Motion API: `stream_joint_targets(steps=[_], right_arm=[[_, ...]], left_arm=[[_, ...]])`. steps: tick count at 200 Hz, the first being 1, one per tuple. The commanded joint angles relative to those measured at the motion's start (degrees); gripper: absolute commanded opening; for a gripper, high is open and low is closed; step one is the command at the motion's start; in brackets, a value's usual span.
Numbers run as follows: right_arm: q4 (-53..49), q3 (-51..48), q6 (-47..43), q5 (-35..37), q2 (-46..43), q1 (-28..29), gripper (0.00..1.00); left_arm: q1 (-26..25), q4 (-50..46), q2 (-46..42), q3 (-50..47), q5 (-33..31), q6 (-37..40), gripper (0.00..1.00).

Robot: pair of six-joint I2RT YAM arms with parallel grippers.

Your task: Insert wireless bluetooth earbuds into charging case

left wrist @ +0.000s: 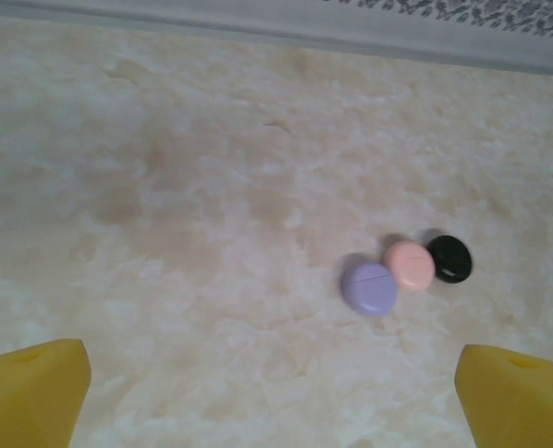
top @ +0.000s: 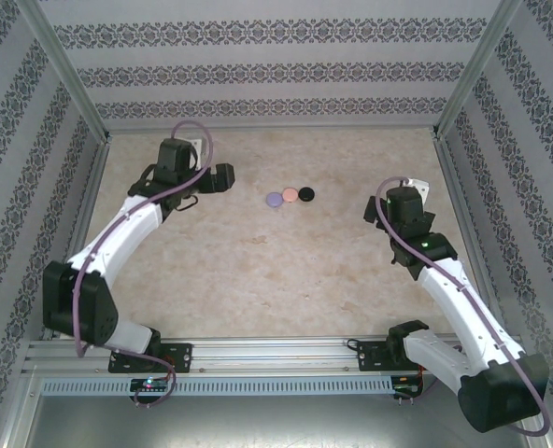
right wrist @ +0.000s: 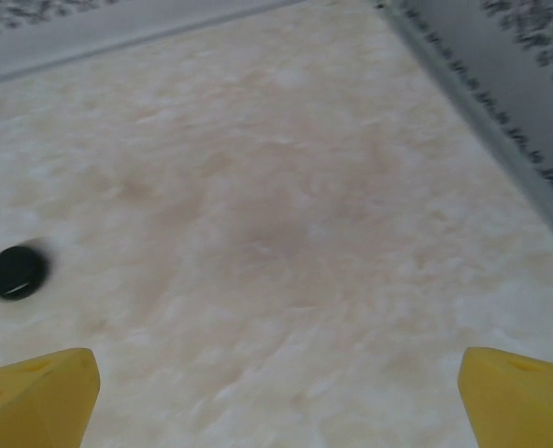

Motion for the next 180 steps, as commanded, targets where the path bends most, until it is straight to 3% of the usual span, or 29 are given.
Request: stream_joint_targets(steps=[1, 40, 82, 136, 180], right_arm=[[9.47, -4.1, -3.14, 8.7, 0.91, -1.89, 0.98], [19.28, -9.4, -6.96, 6.41, 4.54, -5.25, 0.98], [36.89, -15.39, -13.37, 6.35, 10.92, -6.16, 0.98], [61.86, -21.31, -19.39, -0.93, 21.18, -6.73, 0.98], [73.71, -22.55, -22.53, -7.71, 28.18, -7.3, 0.98]], left_arm=[[0.69, 12.49, -7.48, -8.48, -7.73, 5.08, 1.0], [0.73, 30.59, -18.73, -25.99, -16.02, 10.8, 1.0], [1.99, 41.3, -16.94, -35.78, -22.53, 16.3, 0.99], [5.89, 52.62, -10.52, -42.78, -21.08, 18.71, 1.0], [8.89, 68.04, -2.29, -48.68, -14.92, 20.03, 1.0]])
